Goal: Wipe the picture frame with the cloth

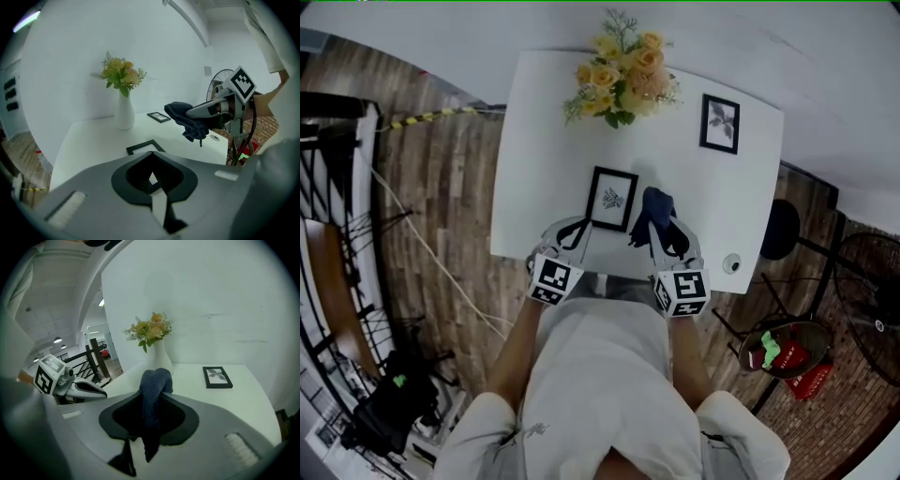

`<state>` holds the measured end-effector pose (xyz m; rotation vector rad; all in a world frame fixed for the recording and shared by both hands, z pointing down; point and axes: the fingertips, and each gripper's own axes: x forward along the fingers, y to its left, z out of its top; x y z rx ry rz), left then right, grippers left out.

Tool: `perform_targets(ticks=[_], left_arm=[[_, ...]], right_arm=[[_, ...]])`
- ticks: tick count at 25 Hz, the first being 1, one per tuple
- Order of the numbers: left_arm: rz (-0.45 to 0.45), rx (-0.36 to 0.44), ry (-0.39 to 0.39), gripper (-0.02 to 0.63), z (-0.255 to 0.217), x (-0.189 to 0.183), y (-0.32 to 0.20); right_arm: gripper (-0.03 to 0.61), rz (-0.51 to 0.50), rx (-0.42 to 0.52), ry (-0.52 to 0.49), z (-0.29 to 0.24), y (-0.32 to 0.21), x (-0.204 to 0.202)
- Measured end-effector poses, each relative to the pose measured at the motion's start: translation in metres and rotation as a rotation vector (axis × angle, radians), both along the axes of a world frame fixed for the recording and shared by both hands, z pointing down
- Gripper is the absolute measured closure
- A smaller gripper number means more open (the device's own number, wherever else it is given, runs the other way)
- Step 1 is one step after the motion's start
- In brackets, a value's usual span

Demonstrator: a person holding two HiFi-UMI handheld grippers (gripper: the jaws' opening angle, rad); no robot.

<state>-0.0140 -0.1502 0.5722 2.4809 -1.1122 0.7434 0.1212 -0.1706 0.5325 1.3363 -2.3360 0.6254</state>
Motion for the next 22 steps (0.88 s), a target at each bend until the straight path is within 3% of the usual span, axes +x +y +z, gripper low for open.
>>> perform_targets(ticks=[10,22], left_arm=[[-0.005,-0.067,-0.042,0.594,0.023,0.004,-0.005],[0.115,-0.12,-0.03,0.594,0.059,0.0,-0.002]], right_arm=[[0.477,-0.056,-0.064,-0.012,0.027,-0.01,-0.012],[0.477,-0.018,-0.064,0.042,0.045,-0.021,-0.043]])
